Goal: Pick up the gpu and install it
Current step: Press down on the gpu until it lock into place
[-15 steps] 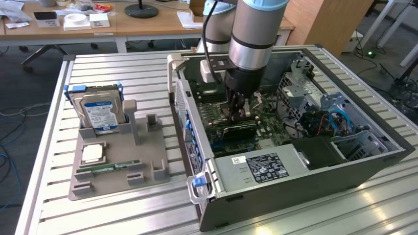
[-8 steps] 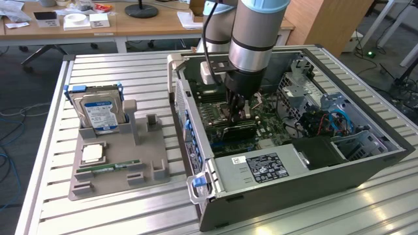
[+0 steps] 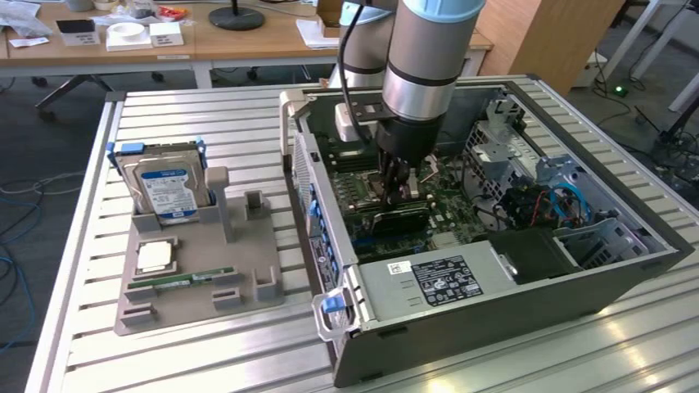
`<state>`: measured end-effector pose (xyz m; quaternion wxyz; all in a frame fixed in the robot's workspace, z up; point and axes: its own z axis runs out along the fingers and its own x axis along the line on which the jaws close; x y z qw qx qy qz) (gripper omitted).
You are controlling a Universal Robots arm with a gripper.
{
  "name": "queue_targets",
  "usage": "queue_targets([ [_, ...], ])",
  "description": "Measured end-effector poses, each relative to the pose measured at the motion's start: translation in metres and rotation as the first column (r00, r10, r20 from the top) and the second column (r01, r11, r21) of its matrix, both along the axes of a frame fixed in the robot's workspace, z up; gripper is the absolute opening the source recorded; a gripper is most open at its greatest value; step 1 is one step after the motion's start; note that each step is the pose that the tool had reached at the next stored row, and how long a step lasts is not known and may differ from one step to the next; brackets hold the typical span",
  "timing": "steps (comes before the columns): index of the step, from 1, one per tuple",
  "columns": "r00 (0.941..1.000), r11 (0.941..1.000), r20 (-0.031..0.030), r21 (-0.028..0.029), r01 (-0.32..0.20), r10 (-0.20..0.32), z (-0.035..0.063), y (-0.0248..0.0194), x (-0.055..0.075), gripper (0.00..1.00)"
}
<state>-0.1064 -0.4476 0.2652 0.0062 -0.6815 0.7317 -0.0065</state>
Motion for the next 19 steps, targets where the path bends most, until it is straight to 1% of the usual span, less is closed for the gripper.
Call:
queue_targets([
  [19,1.0,1.0,-0.0001,-0.0005,0.0,0.0,-0.0035,0.0,-0.0008,0.11],
])
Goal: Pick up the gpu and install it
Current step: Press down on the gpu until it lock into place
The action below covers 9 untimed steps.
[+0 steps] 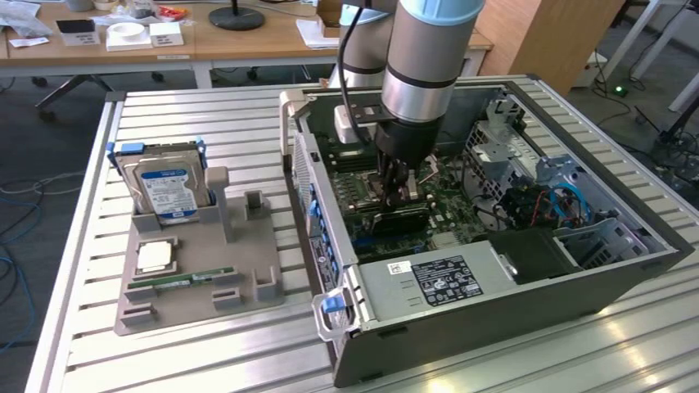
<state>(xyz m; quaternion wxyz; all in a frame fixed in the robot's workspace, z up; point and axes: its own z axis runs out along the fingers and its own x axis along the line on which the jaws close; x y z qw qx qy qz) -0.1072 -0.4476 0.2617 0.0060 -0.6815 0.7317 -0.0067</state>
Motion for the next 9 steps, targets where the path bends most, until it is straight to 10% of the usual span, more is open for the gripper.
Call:
queue_targets([
  [9,1.0,1.0,-0.0001,0.0,0.0,0.0,-0.0013,0.0,-0.0001,0.11],
])
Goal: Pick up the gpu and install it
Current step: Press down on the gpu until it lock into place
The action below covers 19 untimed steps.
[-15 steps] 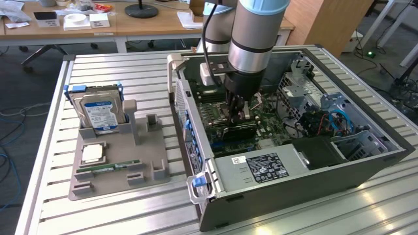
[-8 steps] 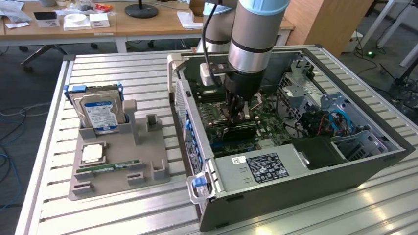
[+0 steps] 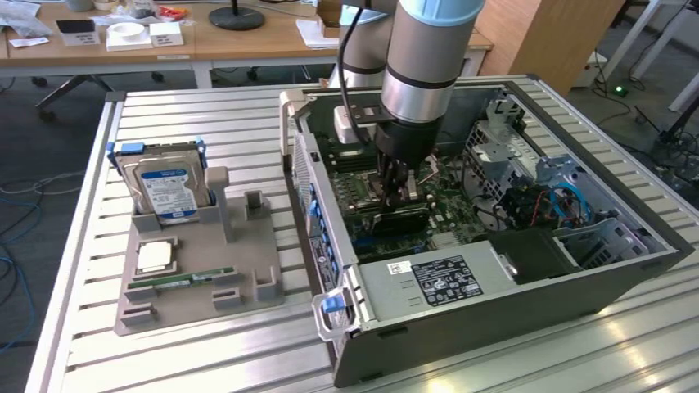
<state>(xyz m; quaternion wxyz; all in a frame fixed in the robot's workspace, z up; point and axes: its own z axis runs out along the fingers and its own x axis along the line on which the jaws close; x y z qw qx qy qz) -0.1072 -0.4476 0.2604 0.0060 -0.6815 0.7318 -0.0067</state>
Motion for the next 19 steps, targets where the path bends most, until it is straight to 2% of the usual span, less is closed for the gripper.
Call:
queue_targets([
  [19,1.0,1.0,0.0005,0.0003,0.0,0.0,-0.0007,0.0,-0.0006,0.11],
])
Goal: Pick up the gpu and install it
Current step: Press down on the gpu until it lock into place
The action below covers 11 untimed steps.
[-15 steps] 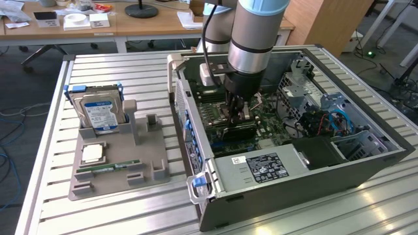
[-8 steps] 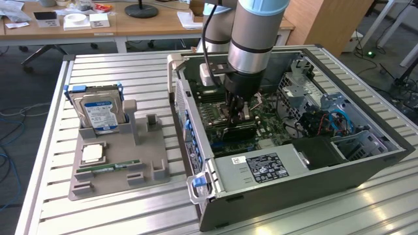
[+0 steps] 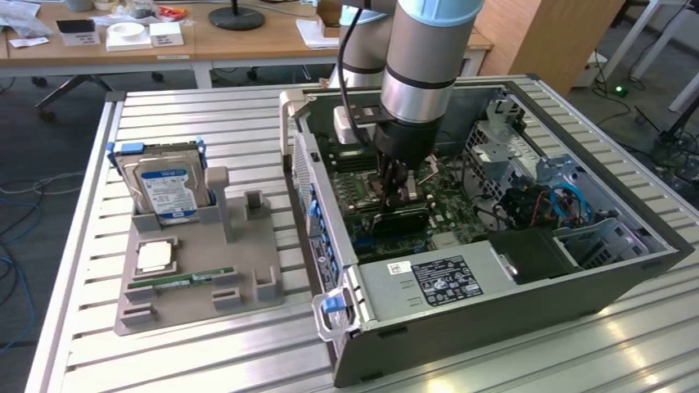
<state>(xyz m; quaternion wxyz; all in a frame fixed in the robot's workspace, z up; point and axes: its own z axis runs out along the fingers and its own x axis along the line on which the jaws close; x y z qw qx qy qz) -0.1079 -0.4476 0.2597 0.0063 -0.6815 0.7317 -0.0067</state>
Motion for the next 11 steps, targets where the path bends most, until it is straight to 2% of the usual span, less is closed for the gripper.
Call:
queue_targets([
  [11,1.0,1.0,0.0001,0.0001,0.0,0.0,0.0007,0.0,0.0,0.11],
])
